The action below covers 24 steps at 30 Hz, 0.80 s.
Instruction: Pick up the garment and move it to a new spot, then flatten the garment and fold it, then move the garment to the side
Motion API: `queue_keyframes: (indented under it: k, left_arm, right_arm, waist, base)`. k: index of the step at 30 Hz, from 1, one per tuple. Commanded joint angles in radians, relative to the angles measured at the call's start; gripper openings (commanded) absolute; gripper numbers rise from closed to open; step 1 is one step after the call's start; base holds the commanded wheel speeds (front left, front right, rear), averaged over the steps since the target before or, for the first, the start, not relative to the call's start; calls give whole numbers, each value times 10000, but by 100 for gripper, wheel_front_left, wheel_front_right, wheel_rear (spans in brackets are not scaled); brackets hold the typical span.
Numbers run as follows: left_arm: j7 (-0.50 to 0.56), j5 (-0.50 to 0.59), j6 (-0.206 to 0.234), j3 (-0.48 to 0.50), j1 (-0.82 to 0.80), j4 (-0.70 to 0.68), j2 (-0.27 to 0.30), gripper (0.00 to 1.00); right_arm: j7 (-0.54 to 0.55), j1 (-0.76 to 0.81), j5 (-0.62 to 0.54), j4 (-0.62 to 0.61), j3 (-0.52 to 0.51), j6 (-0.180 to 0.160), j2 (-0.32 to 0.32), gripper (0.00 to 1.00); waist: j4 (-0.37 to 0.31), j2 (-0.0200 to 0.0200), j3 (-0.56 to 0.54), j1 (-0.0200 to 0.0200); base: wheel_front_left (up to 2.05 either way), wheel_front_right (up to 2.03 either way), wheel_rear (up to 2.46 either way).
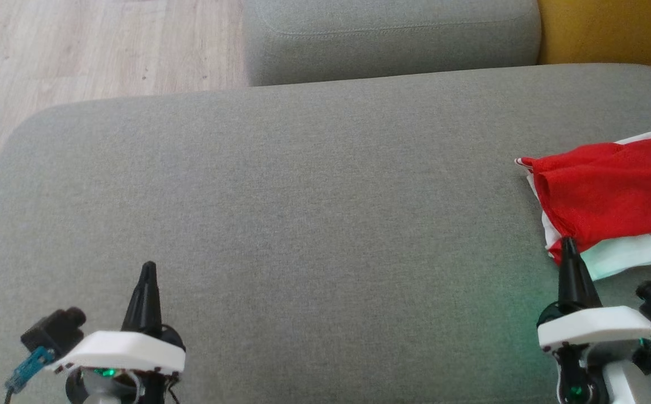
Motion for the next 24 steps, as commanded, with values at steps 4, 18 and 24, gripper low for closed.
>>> queue_keyframes:
  k: [4, 18, 24]
  left_arm:
    - [152, -559, -102, 296, -613, -244, 83, 0]
    - [586, -2190, -279, 570, -756, -123, 97, 0]
    - [790, -2949, -362, 701, -823, -67, 102, 0]
  right_arm:
    - [156, -470, 636, -410, -17, -3, -28, 0]
    - [591, -489, 2428, -496, -154, -4, -34, 0]
    - [794, -497, 3264, -536, -217, -5, -36, 0]
  waist:
    - [4, 0, -1, 0]
    - [19, 0, -4, 0]
    - [25, 0, -5, 0]
  base:
    - [0, 0, 0]
    - [0, 0, 0]
    - [0, 0, 0]
